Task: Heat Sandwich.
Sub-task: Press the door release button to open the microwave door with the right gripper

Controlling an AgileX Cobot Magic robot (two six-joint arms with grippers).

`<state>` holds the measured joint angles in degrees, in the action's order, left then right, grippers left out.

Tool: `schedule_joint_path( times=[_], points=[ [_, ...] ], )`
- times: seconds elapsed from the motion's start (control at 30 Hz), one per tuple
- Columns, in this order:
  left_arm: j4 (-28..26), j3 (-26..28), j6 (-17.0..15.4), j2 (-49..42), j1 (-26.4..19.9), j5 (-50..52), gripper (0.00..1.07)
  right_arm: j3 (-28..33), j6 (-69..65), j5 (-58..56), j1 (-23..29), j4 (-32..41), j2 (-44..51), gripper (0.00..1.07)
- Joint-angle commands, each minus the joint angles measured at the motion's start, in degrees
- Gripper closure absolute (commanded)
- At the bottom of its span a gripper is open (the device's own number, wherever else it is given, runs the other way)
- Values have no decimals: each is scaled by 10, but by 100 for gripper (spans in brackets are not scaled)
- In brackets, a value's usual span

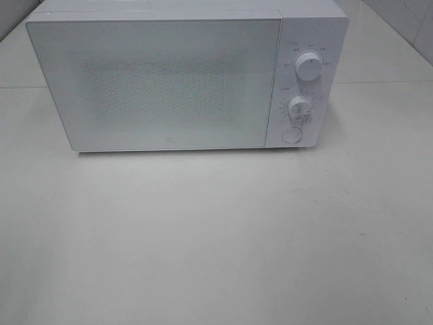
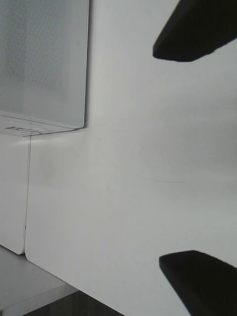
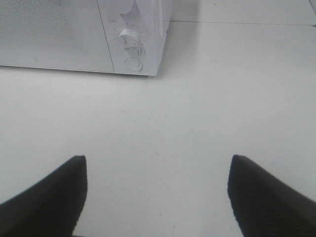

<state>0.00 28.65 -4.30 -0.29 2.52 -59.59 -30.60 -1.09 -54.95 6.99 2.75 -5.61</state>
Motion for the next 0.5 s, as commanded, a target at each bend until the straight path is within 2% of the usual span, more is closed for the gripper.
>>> schedule_joint_path(
  times=[0.03, 0.27, 0.5],
  points=[
    [-7, -2, 1, -15, -1, 2, 9, 6, 16, -33, -15, 9, 22, 31],
    [-7, -2, 1, -15, -1, 2, 9, 18, 19, -46, -56, 17, 74, 31],
    [-7, -2, 1, -13, -1, 2, 9, 18, 18, -46, -56, 17, 74, 31]
  ],
)
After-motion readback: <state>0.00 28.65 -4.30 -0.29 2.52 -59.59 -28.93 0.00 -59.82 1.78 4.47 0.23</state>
